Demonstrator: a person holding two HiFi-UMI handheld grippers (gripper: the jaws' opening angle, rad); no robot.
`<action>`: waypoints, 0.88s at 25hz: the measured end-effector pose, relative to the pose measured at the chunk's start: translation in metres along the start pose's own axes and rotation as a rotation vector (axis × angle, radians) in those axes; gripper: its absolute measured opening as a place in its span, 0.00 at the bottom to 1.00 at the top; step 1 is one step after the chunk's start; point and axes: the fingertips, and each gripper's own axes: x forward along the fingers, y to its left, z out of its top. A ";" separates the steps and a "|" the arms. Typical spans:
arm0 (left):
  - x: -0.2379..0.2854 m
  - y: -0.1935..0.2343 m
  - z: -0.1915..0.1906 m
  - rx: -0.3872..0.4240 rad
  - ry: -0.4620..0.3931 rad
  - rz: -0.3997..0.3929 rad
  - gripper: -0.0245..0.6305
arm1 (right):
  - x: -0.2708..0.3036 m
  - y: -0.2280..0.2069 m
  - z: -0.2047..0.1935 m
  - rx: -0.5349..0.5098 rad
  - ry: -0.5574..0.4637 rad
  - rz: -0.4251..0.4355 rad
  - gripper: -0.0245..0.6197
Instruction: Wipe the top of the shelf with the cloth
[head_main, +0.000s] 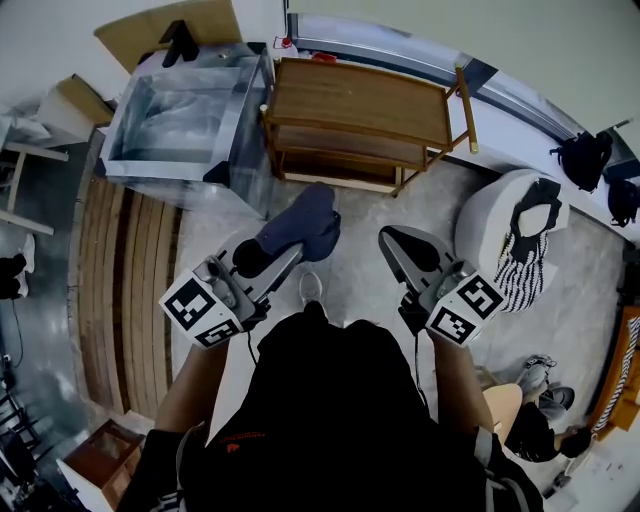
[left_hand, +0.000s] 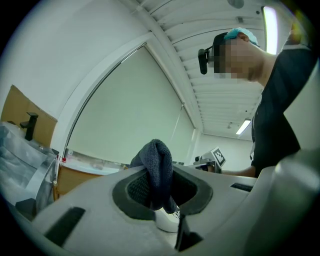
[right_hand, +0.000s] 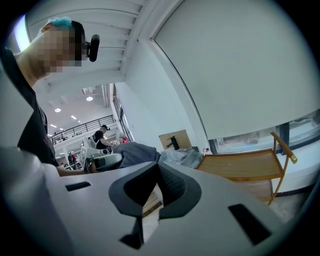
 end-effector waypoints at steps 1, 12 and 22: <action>0.001 0.003 0.002 0.000 0.001 -0.001 0.14 | 0.003 -0.001 0.002 -0.002 0.001 -0.003 0.05; 0.021 0.038 0.001 -0.014 0.040 -0.005 0.14 | 0.024 -0.034 0.010 0.028 -0.013 -0.025 0.05; 0.066 0.080 0.007 -0.006 0.084 -0.003 0.14 | 0.052 -0.095 0.030 0.051 -0.028 -0.044 0.05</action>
